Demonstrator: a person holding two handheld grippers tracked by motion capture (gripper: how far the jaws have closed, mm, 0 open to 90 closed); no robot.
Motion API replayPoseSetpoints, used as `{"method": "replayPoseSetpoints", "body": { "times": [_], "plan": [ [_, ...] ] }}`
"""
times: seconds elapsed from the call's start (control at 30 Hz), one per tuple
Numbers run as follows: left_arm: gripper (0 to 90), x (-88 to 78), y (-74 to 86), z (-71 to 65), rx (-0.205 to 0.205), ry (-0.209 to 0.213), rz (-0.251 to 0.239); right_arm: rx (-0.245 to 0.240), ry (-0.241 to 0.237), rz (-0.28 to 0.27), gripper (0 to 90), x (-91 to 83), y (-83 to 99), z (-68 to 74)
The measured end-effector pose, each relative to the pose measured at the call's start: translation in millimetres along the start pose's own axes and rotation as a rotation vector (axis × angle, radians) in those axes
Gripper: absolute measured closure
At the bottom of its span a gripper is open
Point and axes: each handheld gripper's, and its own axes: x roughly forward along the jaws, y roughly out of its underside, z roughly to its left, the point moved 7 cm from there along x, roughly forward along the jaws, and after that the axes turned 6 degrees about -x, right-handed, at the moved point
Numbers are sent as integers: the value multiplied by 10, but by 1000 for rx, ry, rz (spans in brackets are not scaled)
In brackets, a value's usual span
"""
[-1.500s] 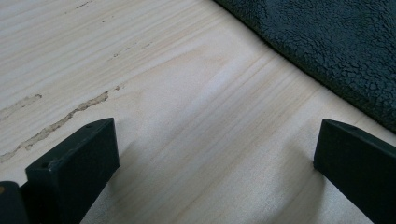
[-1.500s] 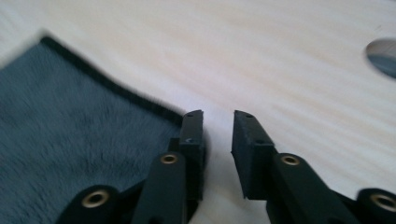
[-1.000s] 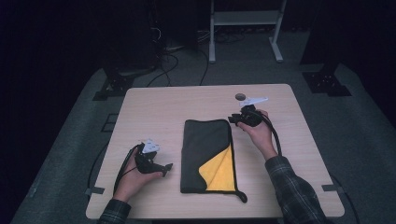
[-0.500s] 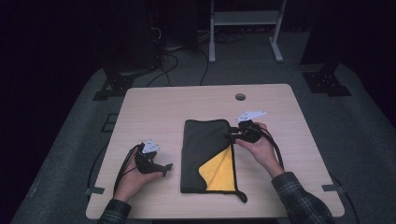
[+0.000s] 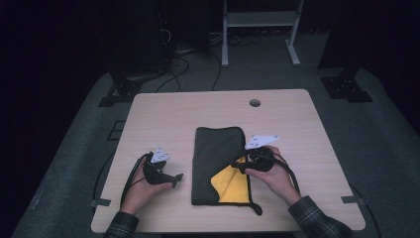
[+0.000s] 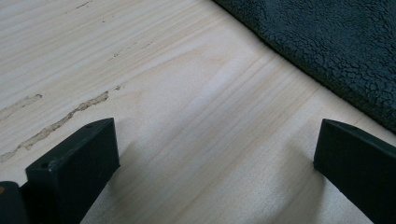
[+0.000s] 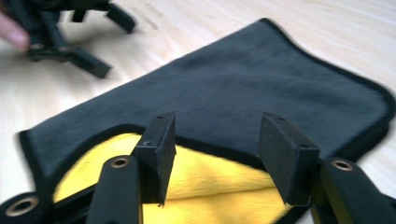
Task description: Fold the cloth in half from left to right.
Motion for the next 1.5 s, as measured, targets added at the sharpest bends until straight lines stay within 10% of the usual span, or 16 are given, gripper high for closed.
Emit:
{"method": "replayPoseSetpoints", "body": {
  "times": [0.3,0.93,1.5],
  "plan": [
    [0,0,0,0,1,0,0,-60,-69,27,395,203,14,370],
    [0,2,-2,-2,-3,0,-3,-135,-147,88,402,698,105,661],
    [0,2,-1,-3,-3,0,-3,-134,-105,55,802,615,79,633]
  ]
}}
